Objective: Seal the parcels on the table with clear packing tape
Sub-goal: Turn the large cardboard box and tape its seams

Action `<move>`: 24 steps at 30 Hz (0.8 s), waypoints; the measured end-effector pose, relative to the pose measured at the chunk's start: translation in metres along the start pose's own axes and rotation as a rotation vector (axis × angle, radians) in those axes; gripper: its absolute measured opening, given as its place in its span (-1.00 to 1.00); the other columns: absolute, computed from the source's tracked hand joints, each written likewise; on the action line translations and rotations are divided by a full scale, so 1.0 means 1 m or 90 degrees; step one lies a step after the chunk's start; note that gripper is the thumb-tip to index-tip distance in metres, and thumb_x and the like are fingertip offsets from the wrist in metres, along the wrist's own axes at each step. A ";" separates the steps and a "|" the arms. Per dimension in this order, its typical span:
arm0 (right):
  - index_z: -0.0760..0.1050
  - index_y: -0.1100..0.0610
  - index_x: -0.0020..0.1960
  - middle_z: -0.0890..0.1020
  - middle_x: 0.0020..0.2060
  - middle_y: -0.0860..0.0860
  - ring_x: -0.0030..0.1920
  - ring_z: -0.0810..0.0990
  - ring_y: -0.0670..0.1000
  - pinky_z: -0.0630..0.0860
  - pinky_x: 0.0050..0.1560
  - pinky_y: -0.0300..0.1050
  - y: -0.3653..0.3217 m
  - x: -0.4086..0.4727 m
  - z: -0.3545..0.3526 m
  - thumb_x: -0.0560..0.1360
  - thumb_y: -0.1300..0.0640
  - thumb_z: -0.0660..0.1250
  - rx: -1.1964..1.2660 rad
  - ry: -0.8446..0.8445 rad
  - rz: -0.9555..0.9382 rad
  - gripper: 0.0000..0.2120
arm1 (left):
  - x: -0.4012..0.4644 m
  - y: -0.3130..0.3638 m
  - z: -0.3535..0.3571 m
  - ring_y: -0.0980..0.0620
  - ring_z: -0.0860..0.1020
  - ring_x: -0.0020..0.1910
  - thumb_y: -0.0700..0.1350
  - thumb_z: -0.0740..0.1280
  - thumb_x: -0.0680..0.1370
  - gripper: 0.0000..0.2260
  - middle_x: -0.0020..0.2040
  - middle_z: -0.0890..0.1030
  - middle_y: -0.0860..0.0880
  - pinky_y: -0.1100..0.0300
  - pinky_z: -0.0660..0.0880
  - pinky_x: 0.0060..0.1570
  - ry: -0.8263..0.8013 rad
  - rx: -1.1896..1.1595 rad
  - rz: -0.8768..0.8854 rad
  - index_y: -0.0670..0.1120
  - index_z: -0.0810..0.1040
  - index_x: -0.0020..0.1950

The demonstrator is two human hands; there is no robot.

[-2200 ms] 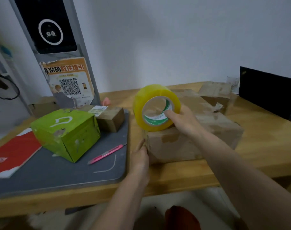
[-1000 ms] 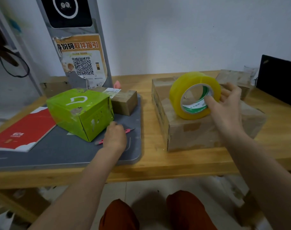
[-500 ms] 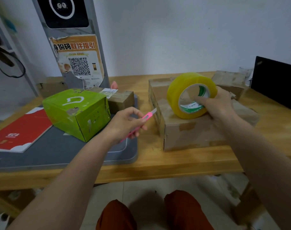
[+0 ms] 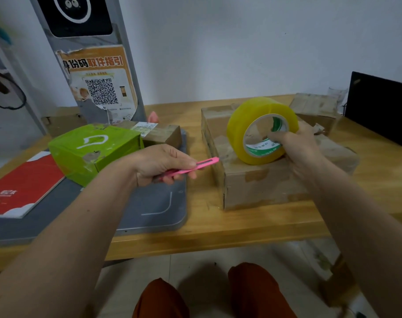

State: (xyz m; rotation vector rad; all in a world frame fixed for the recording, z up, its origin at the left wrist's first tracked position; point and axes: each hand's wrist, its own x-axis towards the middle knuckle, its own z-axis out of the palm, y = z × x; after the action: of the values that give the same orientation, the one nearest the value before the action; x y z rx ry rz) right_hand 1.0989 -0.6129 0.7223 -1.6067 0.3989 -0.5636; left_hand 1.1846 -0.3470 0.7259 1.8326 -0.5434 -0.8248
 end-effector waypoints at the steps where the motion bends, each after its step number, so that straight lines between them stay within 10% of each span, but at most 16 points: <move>1: 0.55 -0.02 -0.06 0.67 -0.08 0.02 0.07 0.63 0.12 0.54 0.21 0.17 0.001 0.000 0.000 0.46 0.36 0.38 0.003 0.000 -0.005 -0.72 | 0.000 0.002 -0.002 0.15 0.33 -0.52 -0.04 0.42 0.39 -0.66 -0.32 0.51 -0.14 0.40 0.25 -0.59 -0.010 0.012 -0.016 -0.31 0.66 -0.03; 24: 0.57 -0.04 -0.06 0.68 -0.06 -0.01 0.08 0.64 0.09 0.55 0.19 0.15 0.006 0.001 -0.001 0.49 0.36 0.35 0.025 -0.025 -0.059 -0.71 | 0.041 0.015 -0.002 0.14 0.24 -0.49 -0.11 0.33 0.60 -0.62 -0.21 0.37 -0.16 0.38 0.16 -0.63 0.008 0.091 -0.017 -0.44 0.50 0.20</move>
State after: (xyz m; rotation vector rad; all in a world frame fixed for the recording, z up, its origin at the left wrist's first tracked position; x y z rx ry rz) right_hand 1.0992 -0.6146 0.7166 -1.6017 0.2837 -0.6064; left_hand 1.2132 -0.3794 0.7279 1.9779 -0.5848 -0.8092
